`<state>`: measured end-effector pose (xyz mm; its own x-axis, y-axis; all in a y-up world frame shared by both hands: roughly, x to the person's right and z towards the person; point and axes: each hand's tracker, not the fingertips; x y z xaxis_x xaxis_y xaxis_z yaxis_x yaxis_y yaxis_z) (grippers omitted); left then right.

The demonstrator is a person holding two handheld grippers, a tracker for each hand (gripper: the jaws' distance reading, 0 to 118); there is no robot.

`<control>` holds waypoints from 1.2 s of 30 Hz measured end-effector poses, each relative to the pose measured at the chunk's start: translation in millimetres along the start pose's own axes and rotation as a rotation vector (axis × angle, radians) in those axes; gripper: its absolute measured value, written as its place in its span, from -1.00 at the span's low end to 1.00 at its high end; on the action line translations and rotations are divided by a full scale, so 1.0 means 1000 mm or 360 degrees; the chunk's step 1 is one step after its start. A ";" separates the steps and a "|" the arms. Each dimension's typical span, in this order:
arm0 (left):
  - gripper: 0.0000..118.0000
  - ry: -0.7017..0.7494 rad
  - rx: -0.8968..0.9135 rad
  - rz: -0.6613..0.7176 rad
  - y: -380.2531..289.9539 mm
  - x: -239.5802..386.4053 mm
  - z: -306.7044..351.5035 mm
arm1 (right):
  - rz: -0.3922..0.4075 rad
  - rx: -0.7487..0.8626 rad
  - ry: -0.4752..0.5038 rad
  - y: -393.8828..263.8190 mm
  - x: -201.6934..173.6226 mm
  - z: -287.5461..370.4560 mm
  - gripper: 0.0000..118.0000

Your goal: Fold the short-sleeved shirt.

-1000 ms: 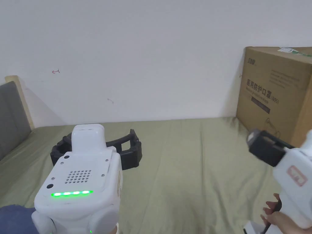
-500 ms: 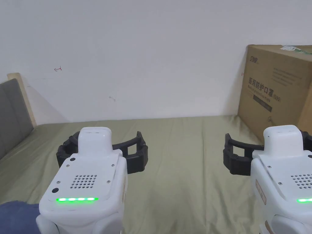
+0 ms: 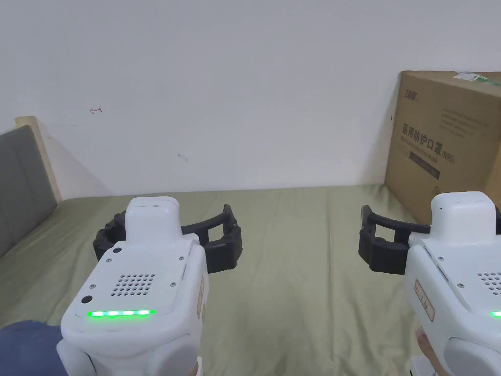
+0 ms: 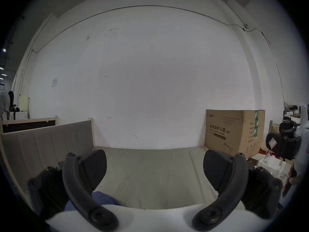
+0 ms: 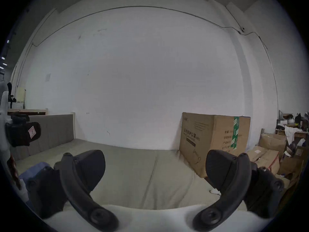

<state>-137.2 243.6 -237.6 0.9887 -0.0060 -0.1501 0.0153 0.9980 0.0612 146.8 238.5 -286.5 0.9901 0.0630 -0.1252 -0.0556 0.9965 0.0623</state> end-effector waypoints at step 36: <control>0.91 -0.0094 -0.0015 0.0021 0.000 0.003 0.003 | -0.0097 -0.0039 0.0046 -0.008 0.001 0.003 0.97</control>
<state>-133.6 243.3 -235.1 0.9958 0.0036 -0.0910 0.0012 0.9986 0.0535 148.5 229.9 -284.3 0.9877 0.0033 -0.1565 0.0013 0.9996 0.0294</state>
